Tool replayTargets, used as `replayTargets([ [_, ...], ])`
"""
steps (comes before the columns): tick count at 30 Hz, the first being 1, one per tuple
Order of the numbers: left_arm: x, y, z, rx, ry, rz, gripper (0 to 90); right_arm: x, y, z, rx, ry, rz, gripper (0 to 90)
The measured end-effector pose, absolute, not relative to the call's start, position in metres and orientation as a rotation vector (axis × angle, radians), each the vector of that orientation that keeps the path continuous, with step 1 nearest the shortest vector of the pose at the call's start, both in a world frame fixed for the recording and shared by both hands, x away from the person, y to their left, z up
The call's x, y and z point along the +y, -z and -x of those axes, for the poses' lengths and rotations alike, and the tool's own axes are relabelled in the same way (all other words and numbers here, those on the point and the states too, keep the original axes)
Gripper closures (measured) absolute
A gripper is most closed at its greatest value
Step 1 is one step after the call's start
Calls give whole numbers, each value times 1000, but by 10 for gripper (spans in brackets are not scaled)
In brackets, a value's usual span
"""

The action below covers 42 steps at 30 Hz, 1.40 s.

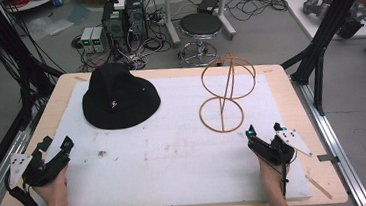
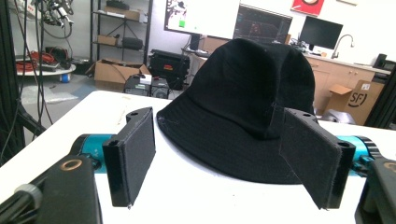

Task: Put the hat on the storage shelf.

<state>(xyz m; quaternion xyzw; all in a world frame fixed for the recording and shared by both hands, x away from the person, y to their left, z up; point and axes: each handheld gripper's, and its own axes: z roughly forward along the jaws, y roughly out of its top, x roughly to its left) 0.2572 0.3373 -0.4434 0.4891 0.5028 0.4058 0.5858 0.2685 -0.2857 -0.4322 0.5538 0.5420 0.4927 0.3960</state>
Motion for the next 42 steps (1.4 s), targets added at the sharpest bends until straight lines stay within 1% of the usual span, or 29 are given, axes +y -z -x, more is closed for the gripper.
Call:
replayTargets([
  [18, 338, 442, -256, 1172, -945, -1138, 272, -287, 433, -268, 1367, -1252, -1423, 112],
  [26, 341, 425, -256, 1145, -875, -1116, 285, -289, 433, -268, 1353, -1257, -1427, 112],
  [31, 337, 416, -258, 1130, -860, -1152, 286, -287, 433, -268, 1363, -1255, -1425, 112],
  [33, 337, 408, -262, 1114, -818, -1201, 286, -286, 433, -268, 1366, -1252, -1420, 112],
  [36, 338, 401, -265, 1099, -796, -1243, 288, -286, 433, -268, 1364, -1251, -1423, 112],
  [42, 334, 390, -276, 1110, -785, -1329, 277, -287, 434, -268, 1369, -1252, -1427, 112],
])
